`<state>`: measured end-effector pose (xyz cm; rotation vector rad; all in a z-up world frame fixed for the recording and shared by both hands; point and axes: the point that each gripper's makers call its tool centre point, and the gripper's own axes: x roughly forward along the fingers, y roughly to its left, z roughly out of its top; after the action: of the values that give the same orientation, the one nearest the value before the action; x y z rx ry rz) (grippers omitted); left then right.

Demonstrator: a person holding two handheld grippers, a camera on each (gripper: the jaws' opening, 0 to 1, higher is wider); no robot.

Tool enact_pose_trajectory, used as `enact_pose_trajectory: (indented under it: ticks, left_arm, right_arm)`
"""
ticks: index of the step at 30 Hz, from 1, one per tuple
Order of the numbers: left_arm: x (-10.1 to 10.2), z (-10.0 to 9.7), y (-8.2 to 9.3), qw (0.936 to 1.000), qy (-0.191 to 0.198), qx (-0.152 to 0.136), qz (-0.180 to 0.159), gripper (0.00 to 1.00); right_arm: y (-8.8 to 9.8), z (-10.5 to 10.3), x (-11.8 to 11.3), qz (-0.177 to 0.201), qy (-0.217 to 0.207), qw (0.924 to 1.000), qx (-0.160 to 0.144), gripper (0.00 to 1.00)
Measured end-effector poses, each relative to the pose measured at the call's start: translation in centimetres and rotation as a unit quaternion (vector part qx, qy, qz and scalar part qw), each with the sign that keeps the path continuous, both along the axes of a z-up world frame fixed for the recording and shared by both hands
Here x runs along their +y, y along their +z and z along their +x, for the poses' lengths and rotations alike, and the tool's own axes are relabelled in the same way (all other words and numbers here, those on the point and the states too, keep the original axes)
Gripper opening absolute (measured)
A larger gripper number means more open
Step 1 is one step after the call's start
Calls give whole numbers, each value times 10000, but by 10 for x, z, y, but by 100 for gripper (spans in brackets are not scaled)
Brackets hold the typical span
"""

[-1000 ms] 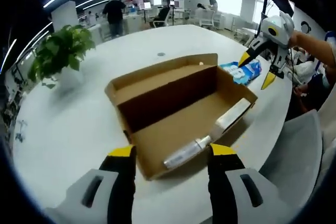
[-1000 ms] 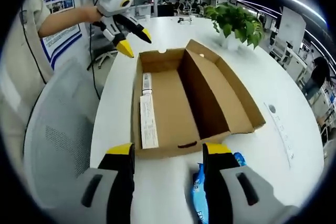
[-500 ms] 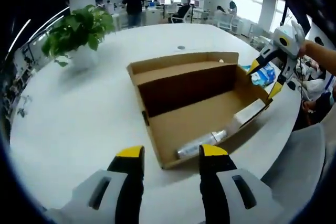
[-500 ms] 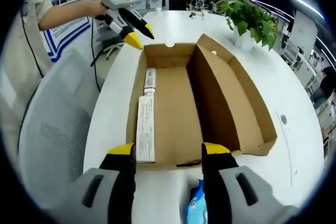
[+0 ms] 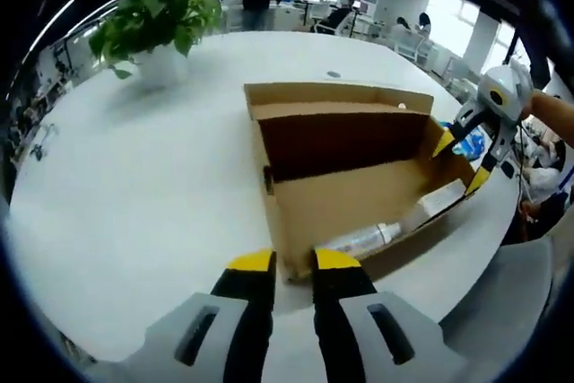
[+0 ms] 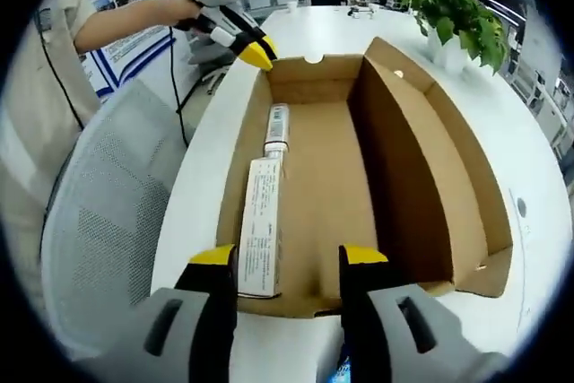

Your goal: Operate the shoe box by opening the lid, removing the specified soft item, and placing it in the target area until the item is outside and the box remains undamaged.

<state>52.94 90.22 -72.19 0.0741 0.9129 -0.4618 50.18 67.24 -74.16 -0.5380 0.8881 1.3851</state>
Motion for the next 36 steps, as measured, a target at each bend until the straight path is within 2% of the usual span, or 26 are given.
enact_pose_trajectory:
  ticks: [4, 6, 9, 17, 28, 36]
  left_arm:
    - [-1, 2, -1, 9999, 79, -10, -93, 8]
    - [1, 3, -2, 9999, 106, -26, -41, 4]
    - [1, 3, -3, 9999, 101, -2, -55, 4]
    - [1, 3, -3, 9999, 118, -17, -55, 4]
    - [2, 3, -3, 9998, 162, 8, -62, 3]
    - [2, 3, -3, 9997, 238, 41, -92, 3]
  right_arm:
    - [-4, -2, 7, 35, 28, 9998, 176, 39]
    - [-5, -2, 10, 29, 51, 9998, 170, 38]
    - [-8, -4, 12, -42, 157, 9998, 124, 36]
    - [-6, -16, 17, -64, 276, 9994, 192, 17]
    - [-6, -15, 15, -248, 141, 9995, 110, 15]
    - [6, -12, 15, -181, 91, 9998, 17, 14]
